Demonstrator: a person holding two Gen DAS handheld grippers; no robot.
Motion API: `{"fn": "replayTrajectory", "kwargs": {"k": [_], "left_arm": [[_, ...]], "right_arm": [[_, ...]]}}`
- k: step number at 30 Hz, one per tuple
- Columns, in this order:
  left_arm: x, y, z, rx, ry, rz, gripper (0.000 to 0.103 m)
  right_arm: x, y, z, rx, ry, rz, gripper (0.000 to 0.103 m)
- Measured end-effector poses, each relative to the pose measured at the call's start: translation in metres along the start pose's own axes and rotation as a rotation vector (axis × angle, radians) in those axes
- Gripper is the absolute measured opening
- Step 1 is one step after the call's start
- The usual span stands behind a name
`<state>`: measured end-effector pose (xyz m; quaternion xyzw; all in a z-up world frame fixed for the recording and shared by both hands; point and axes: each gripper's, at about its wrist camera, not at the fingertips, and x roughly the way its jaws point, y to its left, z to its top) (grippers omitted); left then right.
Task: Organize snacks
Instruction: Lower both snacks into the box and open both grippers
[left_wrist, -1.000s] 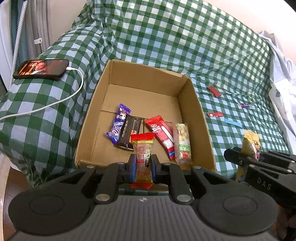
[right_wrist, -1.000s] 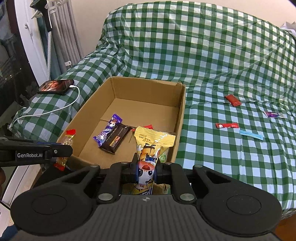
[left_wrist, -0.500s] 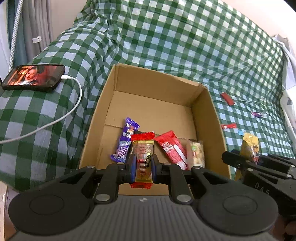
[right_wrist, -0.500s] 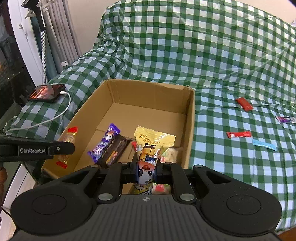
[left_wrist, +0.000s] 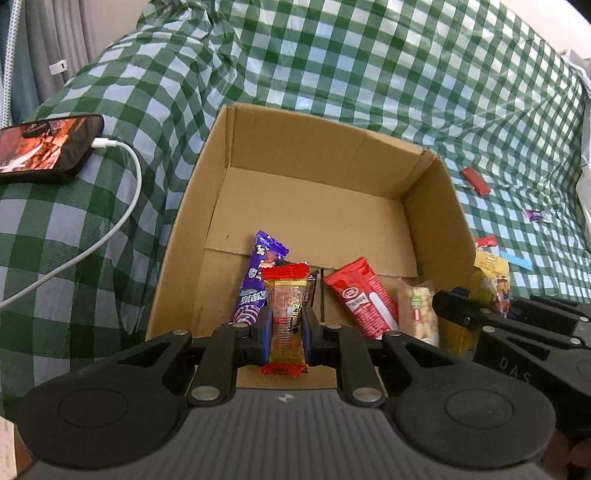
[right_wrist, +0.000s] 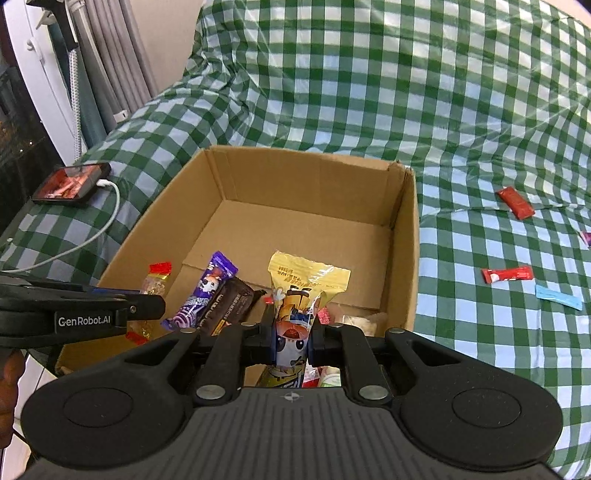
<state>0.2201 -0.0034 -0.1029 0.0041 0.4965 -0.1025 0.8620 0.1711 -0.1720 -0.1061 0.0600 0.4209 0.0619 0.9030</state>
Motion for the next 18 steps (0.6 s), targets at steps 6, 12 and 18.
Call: {"fn": "replayTrajectory", "kwargs": {"k": [6, 12, 18], "left_arm": [[0.007, 0.002, 0.001, 0.012, -0.013, 0.065, 0.079], [-0.03, 0.008, -0.019, -0.005, -0.152, 0.197, 0.103], [-0.031, 0.017, -0.051, -0.07, 0.046, 0.131, 0.103]], "right_arm": [[0.017, -0.005, 0.004, 0.008, 0.019, 0.006, 0.017], [0.008, -0.013, 0.005, 0.081, -0.007, -0.042, 0.085], [-0.019, -0.008, -0.03, 0.095, 0.07, -0.03, 0.089]]}}
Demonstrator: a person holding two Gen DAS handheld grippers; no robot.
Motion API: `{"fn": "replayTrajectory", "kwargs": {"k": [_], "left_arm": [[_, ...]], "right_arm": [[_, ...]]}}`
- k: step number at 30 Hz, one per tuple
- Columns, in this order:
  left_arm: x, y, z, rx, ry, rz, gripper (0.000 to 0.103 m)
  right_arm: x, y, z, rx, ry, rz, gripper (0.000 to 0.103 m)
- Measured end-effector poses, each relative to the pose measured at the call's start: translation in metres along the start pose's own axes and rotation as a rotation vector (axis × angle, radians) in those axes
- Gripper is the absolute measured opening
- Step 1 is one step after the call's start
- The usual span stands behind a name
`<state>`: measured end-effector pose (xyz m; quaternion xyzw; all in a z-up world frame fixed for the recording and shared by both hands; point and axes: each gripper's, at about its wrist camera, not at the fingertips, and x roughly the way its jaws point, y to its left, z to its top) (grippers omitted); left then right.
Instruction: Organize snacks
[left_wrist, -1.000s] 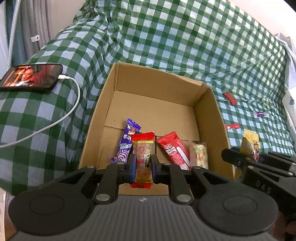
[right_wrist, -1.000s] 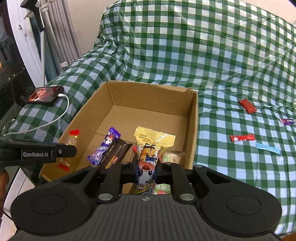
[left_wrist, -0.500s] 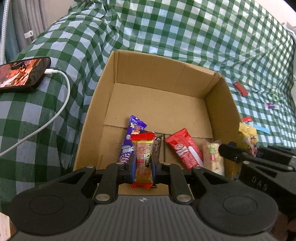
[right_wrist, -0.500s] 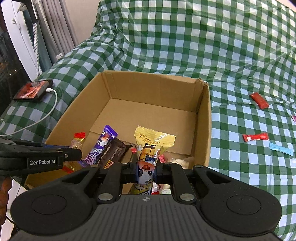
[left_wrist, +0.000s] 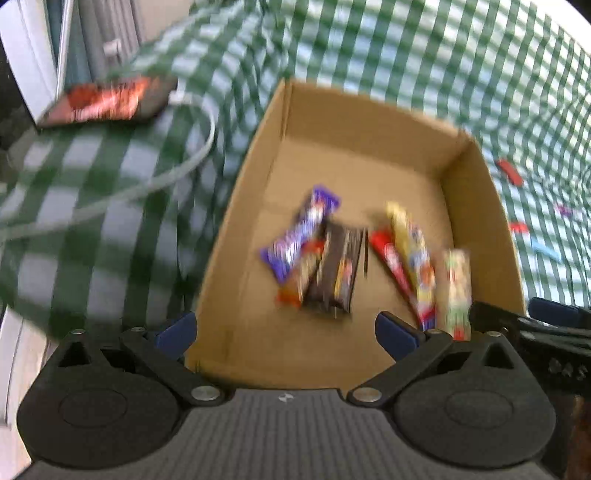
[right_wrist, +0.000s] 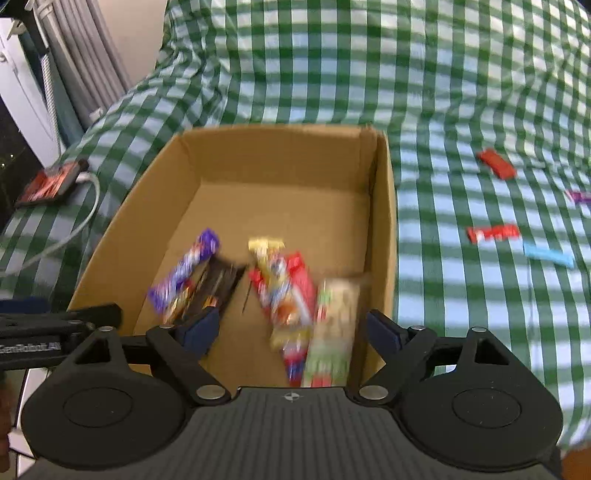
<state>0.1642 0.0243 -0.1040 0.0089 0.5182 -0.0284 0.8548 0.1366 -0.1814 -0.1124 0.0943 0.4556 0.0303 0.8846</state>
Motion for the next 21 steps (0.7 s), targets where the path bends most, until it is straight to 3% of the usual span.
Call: {"fn": "replayTrajectory", "kwargs": {"k": [3, 7, 21], "left_arm": [[-0.01, 0.005, -0.01, -0.031, 0.027, -0.006, 0.103], [-0.036, 0.005, -0.02, -0.05, 0.0, -0.011, 0.103], [-0.103, -0.021, -0.062, 0.032, -0.11, 0.011, 0.103]], "right_arm": [[-0.022, 0.001, -0.02, 0.0, 0.009, 0.001, 0.091], [-0.053, 0.009, -0.038, -0.025, -0.03, -0.008, 0.092], [-0.131, 0.007, -0.074, -0.038, -0.184, -0.017, 0.097]]}}
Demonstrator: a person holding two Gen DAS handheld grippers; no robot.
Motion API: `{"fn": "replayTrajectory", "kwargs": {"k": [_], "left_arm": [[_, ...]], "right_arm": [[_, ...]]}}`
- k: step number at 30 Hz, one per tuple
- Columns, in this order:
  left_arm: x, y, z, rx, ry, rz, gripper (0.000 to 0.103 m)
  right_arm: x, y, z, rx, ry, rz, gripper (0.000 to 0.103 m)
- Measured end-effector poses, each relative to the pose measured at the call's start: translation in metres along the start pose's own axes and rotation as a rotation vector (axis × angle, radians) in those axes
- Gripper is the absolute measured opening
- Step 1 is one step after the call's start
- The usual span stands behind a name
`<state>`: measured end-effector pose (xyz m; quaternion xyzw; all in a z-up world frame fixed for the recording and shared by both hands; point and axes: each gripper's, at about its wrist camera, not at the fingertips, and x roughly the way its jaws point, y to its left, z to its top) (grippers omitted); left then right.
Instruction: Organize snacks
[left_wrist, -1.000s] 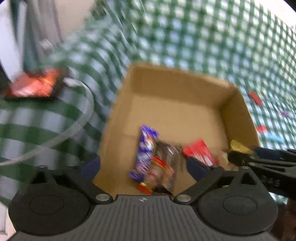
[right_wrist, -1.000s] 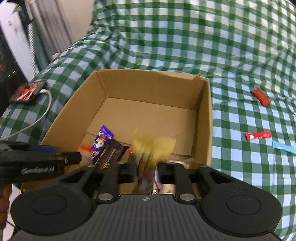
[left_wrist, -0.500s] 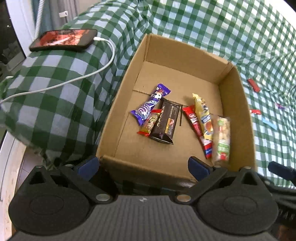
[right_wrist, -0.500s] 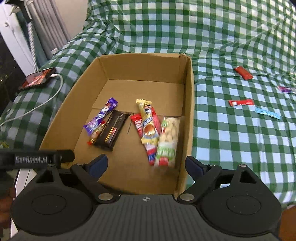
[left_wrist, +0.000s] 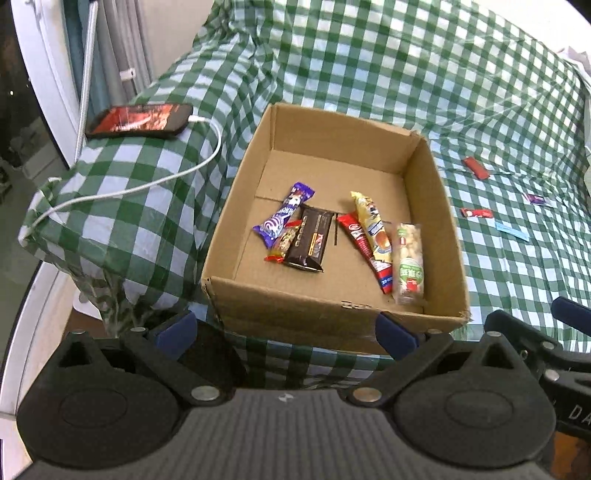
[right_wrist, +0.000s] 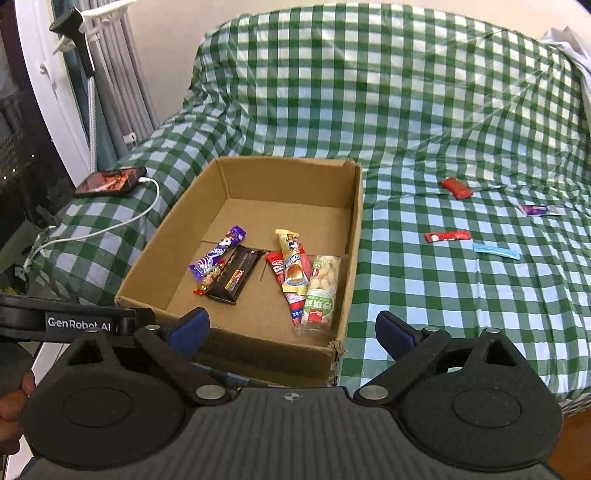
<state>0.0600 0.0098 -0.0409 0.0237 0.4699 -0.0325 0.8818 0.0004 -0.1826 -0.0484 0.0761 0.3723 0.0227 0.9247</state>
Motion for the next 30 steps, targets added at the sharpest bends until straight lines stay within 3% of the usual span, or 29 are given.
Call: {"fn": "replayTrajectory", "kwargs": {"k": [12, 30], "left_arm": [[-0.024, -0.017, -0.017, 0.074, -0.043, 0.021, 0.103], [-0.03, -0.021, -0.021, 0.091, -0.044, 0.024, 0.103]], "right_arm": [[-0.025, -0.004, -0.015, 0.034, -0.032, 0.008, 0.098], [-0.035, -0.009, -0.018, 0.041, -0.036, 0.013, 0.099]]}}
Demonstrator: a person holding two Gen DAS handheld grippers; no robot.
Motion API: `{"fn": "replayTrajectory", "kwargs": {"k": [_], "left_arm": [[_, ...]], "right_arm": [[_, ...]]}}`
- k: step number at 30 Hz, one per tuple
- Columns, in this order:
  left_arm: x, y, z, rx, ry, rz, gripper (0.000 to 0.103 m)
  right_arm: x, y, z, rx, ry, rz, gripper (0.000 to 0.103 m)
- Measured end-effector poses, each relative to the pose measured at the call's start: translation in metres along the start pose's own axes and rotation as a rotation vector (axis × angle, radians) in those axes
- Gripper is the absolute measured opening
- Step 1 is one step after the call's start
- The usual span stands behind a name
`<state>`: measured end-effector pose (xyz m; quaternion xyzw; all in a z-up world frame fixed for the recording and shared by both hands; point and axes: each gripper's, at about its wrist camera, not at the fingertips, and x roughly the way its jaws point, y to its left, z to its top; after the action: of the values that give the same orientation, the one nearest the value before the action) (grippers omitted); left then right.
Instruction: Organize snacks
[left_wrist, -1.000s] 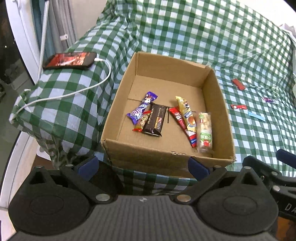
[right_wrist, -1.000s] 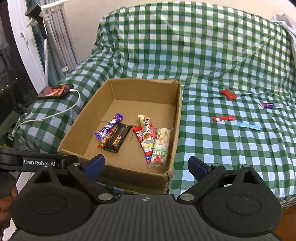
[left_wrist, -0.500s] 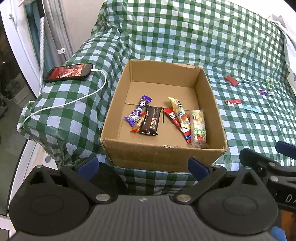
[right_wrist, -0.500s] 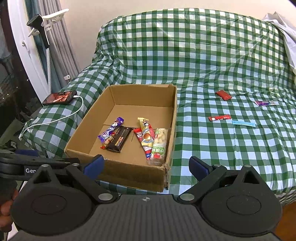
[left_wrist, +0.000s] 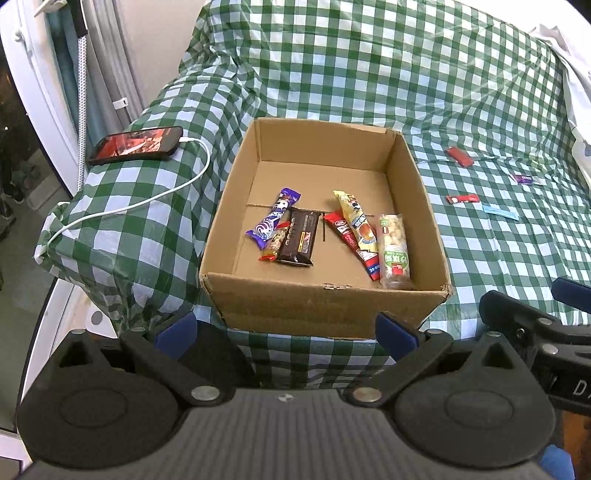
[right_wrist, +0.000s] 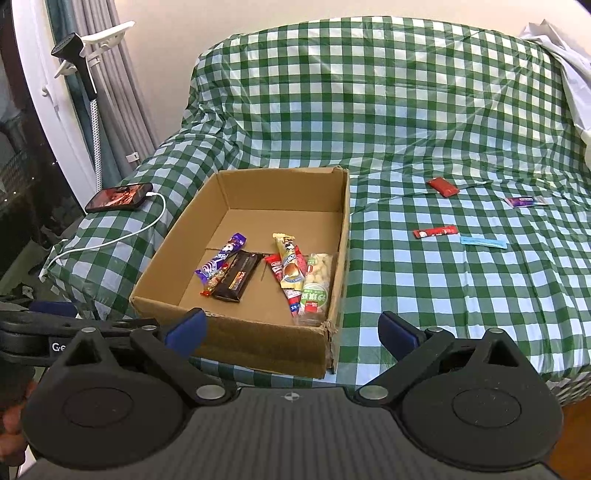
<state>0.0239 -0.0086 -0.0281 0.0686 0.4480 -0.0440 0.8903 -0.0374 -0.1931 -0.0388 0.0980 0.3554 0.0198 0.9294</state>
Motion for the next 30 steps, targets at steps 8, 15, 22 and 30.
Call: {"fn": "replayTrajectory", "kwargs": {"k": [8, 15, 22, 30], "left_arm": [[0.0011, 0.0004, -0.0007, 0.002, 0.003, 0.0, 0.103], [0.002, 0.0018, -0.001, 0.003, 0.007, 0.001, 0.103], [0.0024, 0.0016, -0.0007, 0.004, 0.009, 0.002, 0.103], [0.0031, 0.0013, -0.0003, 0.004, 0.013, 0.002, 0.103]], "right_arm": [[0.0007, 0.0027, 0.0001, 0.002, 0.001, -0.002, 0.099], [0.002, 0.0021, -0.002, -0.004, 0.006, -0.003, 0.1], [0.0021, 0.003, -0.0015, -0.004, 0.007, -0.004, 0.1], [0.0023, 0.0034, -0.0007, -0.003, 0.01, -0.004, 0.1]]}}
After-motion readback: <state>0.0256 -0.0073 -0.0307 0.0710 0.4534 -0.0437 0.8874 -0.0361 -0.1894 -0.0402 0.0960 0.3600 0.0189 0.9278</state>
